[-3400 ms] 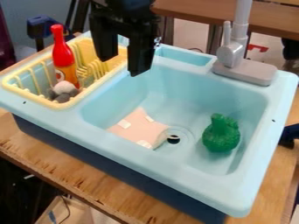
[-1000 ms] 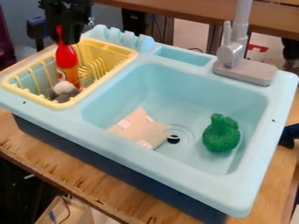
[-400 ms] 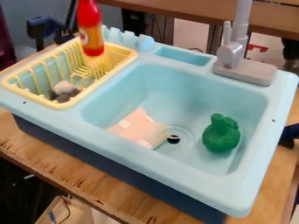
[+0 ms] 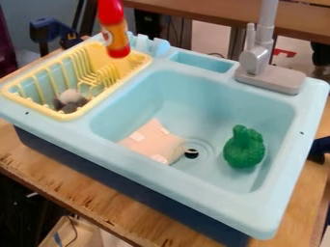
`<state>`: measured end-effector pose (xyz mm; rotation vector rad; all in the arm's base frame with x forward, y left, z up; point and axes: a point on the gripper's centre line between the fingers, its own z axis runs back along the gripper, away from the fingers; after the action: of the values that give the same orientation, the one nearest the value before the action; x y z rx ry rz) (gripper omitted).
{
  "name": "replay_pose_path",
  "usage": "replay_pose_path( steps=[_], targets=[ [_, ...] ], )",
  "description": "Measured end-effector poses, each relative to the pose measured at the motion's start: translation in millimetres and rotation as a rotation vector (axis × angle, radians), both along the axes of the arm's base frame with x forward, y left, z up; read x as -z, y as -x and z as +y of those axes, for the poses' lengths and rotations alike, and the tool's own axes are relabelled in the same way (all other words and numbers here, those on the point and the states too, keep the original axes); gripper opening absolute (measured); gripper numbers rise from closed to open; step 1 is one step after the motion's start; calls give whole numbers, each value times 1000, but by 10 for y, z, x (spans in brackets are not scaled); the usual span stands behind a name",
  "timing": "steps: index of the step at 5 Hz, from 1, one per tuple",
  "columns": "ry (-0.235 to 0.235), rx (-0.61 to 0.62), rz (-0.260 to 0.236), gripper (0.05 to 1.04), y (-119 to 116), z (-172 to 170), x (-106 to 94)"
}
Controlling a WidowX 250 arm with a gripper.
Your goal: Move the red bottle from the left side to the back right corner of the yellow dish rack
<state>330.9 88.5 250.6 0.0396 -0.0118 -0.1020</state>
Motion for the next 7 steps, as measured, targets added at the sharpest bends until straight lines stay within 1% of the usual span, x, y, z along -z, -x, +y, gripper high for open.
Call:
replay_pose_path(
  steps=[1,2,4,5,6,7],
  targets=[
    [-25,-35,27,334,-40,50,98],
    [-40,-61,67,334,-89,55,229],
    [-32,-82,118,334,-154,19,414],
    [-33,-85,127,334,-175,-19,453],
    [-3,-83,142,400,-239,-38,592],
    [32,-71,160,710,-288,-64,681]
  ],
)
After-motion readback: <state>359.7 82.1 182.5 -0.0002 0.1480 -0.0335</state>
